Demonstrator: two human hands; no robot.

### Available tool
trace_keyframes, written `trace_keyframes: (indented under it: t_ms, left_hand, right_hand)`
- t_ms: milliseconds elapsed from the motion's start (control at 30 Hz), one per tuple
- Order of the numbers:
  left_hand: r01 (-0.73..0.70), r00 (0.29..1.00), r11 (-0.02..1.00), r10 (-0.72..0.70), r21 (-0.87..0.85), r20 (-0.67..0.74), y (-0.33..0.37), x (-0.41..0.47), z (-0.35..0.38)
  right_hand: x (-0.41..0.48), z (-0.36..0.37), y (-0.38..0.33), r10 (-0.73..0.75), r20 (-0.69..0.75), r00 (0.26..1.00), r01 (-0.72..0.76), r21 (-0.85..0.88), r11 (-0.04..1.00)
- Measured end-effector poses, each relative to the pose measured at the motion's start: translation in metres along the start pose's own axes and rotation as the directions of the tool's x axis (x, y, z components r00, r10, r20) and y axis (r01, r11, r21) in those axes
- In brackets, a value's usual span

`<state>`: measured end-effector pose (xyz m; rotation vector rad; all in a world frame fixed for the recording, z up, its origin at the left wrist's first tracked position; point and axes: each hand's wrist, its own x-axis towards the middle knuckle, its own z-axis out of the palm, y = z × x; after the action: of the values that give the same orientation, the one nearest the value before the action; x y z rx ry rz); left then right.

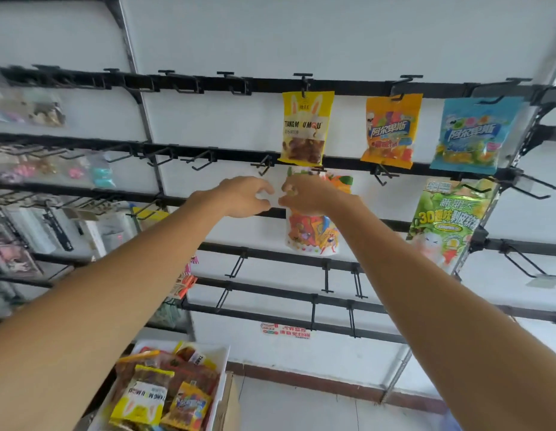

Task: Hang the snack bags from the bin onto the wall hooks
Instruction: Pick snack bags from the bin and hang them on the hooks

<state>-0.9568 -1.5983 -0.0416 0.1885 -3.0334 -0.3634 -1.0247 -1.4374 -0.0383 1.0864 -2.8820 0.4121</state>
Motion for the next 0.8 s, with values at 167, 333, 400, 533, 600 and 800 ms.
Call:
trace_keyframes:
  t_ms: [167, 333, 400, 533, 600, 800]
  left_hand:
    - [0.087, 0.996, 0.996, -0.088, 0.026, 0.035, -0.030, -0.048, 0.013]
    - [0.219, 0.975, 0.976, -0.219, 0.017, 0.040, -0.077, -0.085, 0.025]
    - [0.249, 0.967, 0.968, -0.250, 0.025, 0.051, -0.098, -0.097, 0.033]
    - [0.341, 0.935, 0.939, -0.336, -0.036, 0.112, -0.148, -0.120, 0.061]
    - [0.366, 0.920, 0.929, -0.354, -0.047, 0.165, -0.177, -0.127, 0.079]
    - [0.421, 0.875, 0.907, -0.398, -0.027, 0.275, -0.249, -0.147, 0.128]
  right_hand:
    - [-0.002, 0.045, -0.037, -0.102, 0.091, 0.991, 0.105, -0.032, 0.994]
    - [0.008, 0.091, -0.076, -0.179, 0.178, 0.968, 0.180, 0.011, 0.984]
    - [0.014, 0.112, -0.094, -0.218, 0.216, 0.952, 0.221, 0.011, 0.975]
    - [0.025, 0.162, -0.131, -0.292, 0.307, 0.906, 0.292, 0.046, 0.955]
    - [0.032, 0.191, -0.146, -0.300, 0.346, 0.889, 0.297, 0.063, 0.953]
    - [0.056, 0.269, -0.185, -0.329, 0.450, 0.830, 0.331, 0.076, 0.940]
